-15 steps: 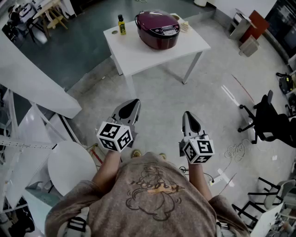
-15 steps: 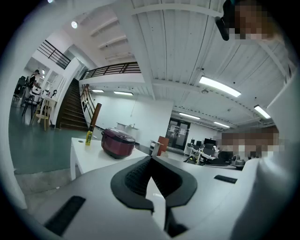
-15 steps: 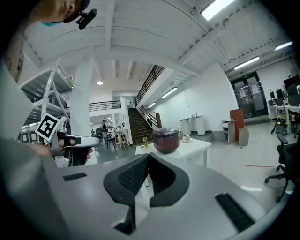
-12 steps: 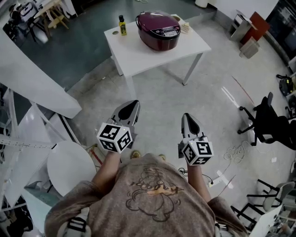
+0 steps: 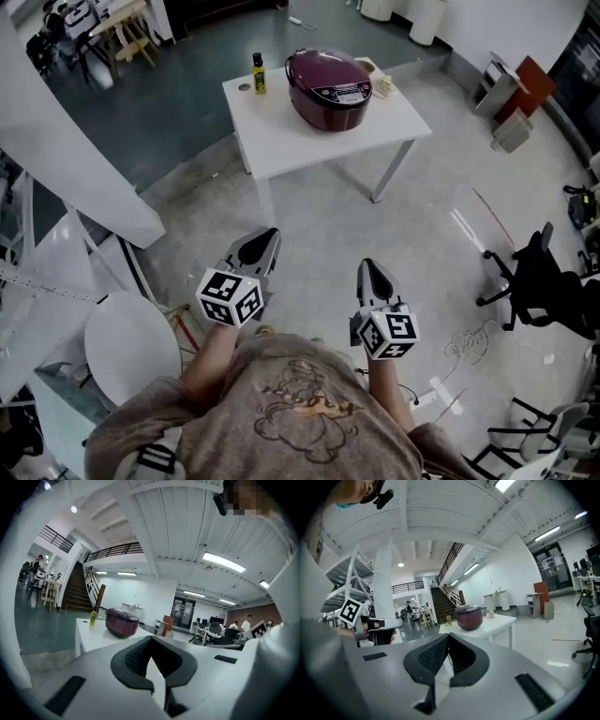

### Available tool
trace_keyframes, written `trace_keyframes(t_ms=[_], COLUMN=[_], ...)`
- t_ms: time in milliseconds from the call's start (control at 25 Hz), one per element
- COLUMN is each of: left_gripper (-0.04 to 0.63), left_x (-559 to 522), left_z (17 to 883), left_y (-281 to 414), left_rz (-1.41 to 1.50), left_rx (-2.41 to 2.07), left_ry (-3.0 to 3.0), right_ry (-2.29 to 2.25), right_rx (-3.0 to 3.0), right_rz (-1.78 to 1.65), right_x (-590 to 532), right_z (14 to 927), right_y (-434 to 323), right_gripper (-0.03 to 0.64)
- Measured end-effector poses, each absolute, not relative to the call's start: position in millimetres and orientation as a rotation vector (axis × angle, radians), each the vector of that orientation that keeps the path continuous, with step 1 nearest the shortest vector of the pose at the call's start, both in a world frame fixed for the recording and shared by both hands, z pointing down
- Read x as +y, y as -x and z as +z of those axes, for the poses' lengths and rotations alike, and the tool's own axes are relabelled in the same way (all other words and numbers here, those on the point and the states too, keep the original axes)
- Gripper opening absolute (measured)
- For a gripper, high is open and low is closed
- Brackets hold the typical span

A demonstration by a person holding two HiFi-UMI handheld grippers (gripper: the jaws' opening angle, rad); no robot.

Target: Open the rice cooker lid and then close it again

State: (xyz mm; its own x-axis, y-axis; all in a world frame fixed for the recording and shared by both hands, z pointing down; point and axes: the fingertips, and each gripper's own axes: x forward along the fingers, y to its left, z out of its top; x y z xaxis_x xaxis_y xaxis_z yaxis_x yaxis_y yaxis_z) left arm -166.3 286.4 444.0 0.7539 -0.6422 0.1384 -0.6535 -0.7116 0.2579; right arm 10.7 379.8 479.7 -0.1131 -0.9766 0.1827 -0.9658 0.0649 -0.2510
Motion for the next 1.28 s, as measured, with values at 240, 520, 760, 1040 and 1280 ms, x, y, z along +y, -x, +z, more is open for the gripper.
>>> trace_keyframes(t_ms=[240, 520, 760, 1040, 1280], left_gripper=[0.017, 0.017, 0.017, 0.017, 0.017], left_x=[289, 284, 251, 187, 120], left_z=[448, 440, 436, 436, 429], left_y=[141, 114, 107, 102, 87], left_rz=[0.045, 0.026, 0.000, -0.033, -0.028], left_rx=[-1.055, -1.086, -1.112, -1.113, -1.091], left_ry=[-2.654, -2.652, -2.645, -2.620, -2.643], right_ry=[2.011, 1.971, 1.942, 1.942, 1.958], right_rx=[2.304, 2.314, 2.353, 2.371, 2.374], right_rz=[-0.469, -0.504, -0.517, -0.516, -0.508], right_x=[387, 379, 339, 273, 209], right_z=[480, 486, 493, 495, 489], right_y=[-33, -61, -68, -76, -88], right_gripper=[-0.005, -0.003, -0.003, -0.003, -0.002])
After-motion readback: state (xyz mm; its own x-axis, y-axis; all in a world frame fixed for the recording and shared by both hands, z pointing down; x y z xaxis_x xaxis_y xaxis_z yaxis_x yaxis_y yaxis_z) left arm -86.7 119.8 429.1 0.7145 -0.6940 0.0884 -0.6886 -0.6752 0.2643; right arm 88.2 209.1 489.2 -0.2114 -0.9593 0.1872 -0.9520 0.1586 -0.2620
